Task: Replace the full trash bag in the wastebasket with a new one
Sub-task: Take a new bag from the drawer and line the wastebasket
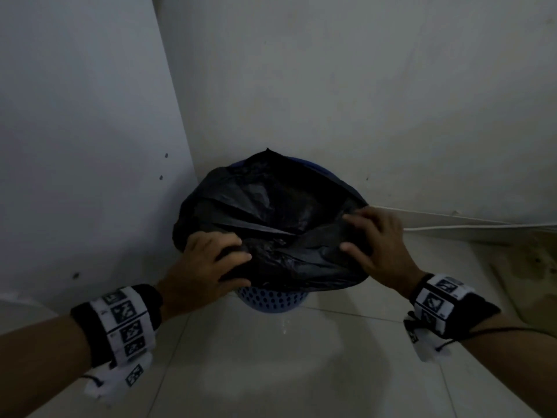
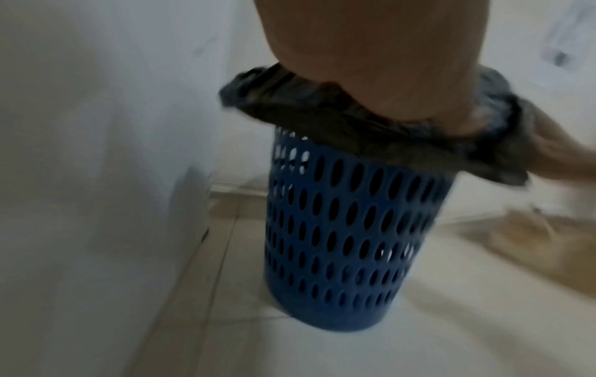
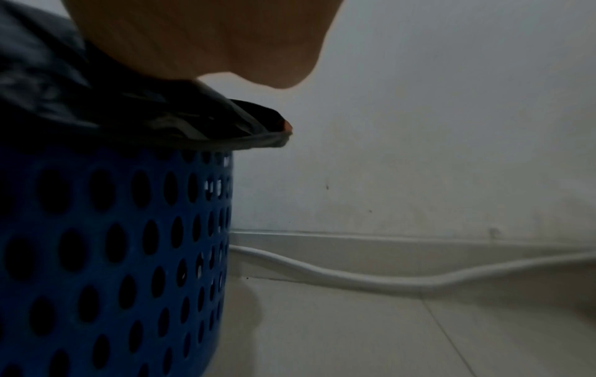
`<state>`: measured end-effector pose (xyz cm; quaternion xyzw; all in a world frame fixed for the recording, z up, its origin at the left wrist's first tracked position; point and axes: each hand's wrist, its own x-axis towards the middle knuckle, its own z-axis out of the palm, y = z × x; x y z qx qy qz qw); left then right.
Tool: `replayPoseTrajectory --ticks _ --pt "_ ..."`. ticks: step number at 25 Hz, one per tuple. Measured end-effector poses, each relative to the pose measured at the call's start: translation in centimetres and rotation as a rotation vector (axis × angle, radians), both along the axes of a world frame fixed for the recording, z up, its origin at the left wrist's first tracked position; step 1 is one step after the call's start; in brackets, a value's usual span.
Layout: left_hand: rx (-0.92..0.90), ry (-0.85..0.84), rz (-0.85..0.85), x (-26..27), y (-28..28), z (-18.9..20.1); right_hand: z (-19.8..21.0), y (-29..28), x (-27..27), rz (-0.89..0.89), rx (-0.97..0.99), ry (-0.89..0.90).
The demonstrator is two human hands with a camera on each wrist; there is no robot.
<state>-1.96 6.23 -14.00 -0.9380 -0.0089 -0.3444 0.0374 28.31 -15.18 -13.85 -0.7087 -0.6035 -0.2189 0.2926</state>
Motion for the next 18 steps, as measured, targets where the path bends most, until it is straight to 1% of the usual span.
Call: replayPoseTrajectory --ticks 1,3,5,7,10,11,13,15,16,18 --pt "0.068 0.001 -0.073 0.1 0.2 -0.1 -0.3 0.0 -0.2 0.068 -0.036 -0.058" --pt "0.081 -0.024 -0.147 0.2 1.0 0.3 -0.9 0.4 0.2 0.143 -0.019 -0.084" --pt "0.103 -0.008 -0.187 0.1 1.4 0.5 -0.7 0.9 0.9 0.209 0.038 -0.084" --pt "0.123 0.056 -0.199 -0.7 1.6 0.1 -0.3 0.9 1.5 0.213 0.059 -0.105" --pt "0.115 0.133 -0.162 -1.8 1.7 -0.1 -0.4 0.1 2.5 0.16 0.012 -0.109" --pt "0.108 0.12 -0.135 -1.9 1.5 0.3 -0.5 -0.2 2.4 0.15 -0.005 -0.11" --pt "0.077 0.043 -0.038 -1.5 0.9 1.3 -0.5 -0.2 2.2 0.14 -0.022 -0.127" --pt "-0.004 0.026 0.06 -0.3 0.4 2.1 -0.5 -0.1 2.5 0.134 -0.052 -0.159" --pt "-0.028 0.055 0.081 0.3 0.5 2.1 -0.4 -0.1 2.9 0.122 -0.071 -0.172" --pt "-0.004 0.098 0.055 0.9 1.0 1.9 -0.4 -0.3 3.9 0.074 -0.113 -0.174"
